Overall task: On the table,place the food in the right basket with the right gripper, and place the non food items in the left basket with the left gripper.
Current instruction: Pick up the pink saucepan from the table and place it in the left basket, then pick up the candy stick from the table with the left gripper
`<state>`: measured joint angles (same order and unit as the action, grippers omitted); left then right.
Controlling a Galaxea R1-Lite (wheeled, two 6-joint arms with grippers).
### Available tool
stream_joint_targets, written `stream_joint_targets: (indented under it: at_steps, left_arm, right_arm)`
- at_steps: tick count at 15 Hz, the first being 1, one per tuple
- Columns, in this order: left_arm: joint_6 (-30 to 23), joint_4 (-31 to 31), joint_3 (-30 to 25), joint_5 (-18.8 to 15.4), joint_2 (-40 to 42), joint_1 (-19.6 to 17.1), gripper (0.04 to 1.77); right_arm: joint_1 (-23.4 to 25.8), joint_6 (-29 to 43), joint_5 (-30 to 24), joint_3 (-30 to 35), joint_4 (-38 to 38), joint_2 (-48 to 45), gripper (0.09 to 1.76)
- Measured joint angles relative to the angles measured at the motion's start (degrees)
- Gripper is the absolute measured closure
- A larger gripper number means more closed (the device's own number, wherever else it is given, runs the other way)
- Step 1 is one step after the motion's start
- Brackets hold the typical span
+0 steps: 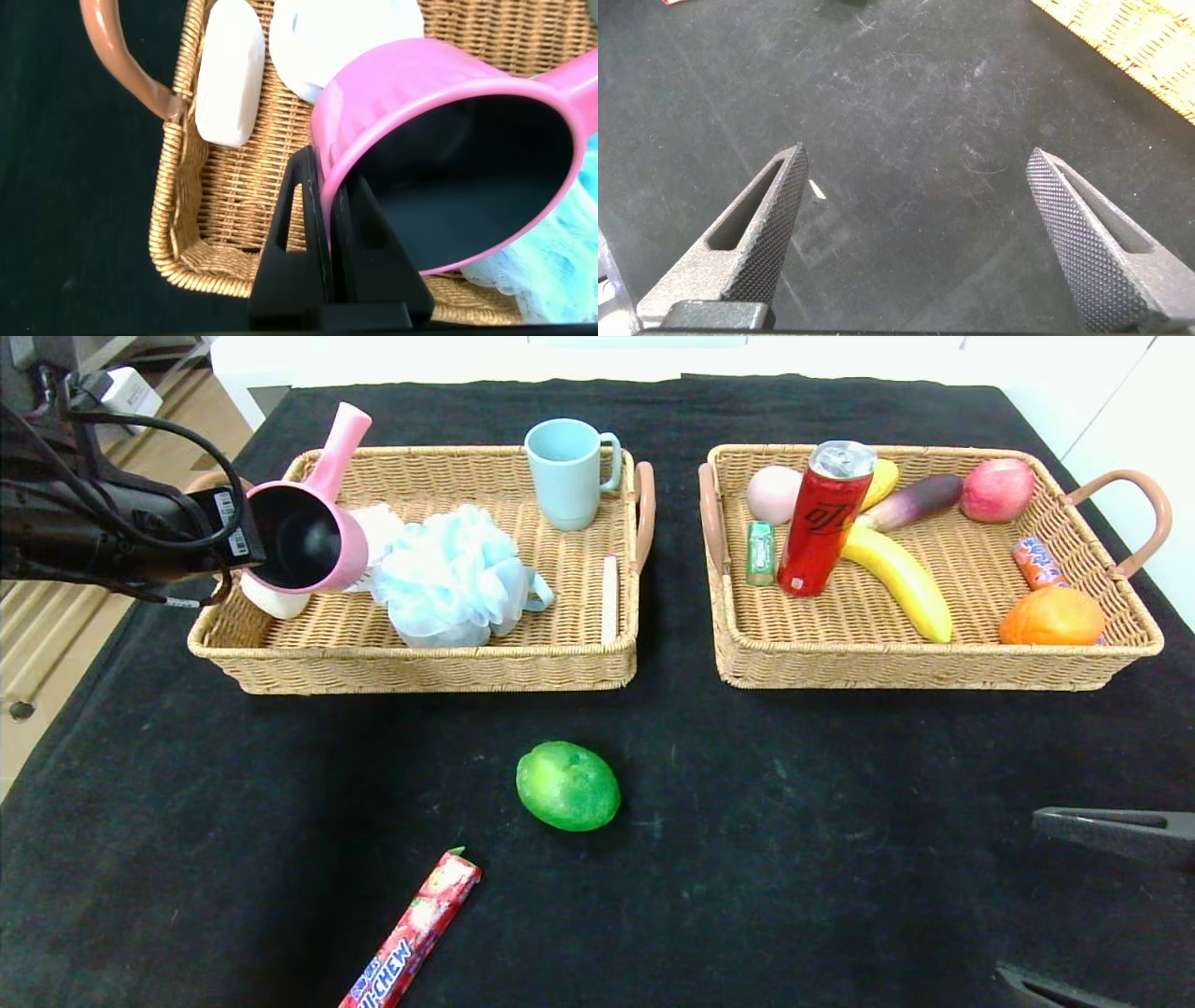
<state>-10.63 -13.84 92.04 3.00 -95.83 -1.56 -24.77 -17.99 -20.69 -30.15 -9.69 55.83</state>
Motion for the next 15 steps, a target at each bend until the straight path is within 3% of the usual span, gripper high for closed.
stream_joint_targets:
  at_steps: [5, 6, 9, 15]
  left_arm:
    - [0.11, -0.02, -0.32, 0.09, -0.63, 0.00, 1.66]
    - [0.05, 0.01, -0.48, 0.05, -0.74, 0.00, 1.44]
    - [0.00, 0.00, -0.54, 0.05, -1.06, 0.05, 1.01]
    - [0.07, -0.18, -0.94, 0.02, -0.65, 0.62, 0.52]
  right_arm:
    - [0.00, 0.00, 0.00, 0.00, 0.02, -0.10, 0.14]
    - [0.00, 0.00, -0.01, 0.00, -0.01, -0.16, 0.14]
    - [0.29, 0.13, -0.06, 0.22, -2.05, -0.13, 0.14]
    - [0.96, 0.20, -0.12, 0.44, -2.54, -0.11, 0.14]
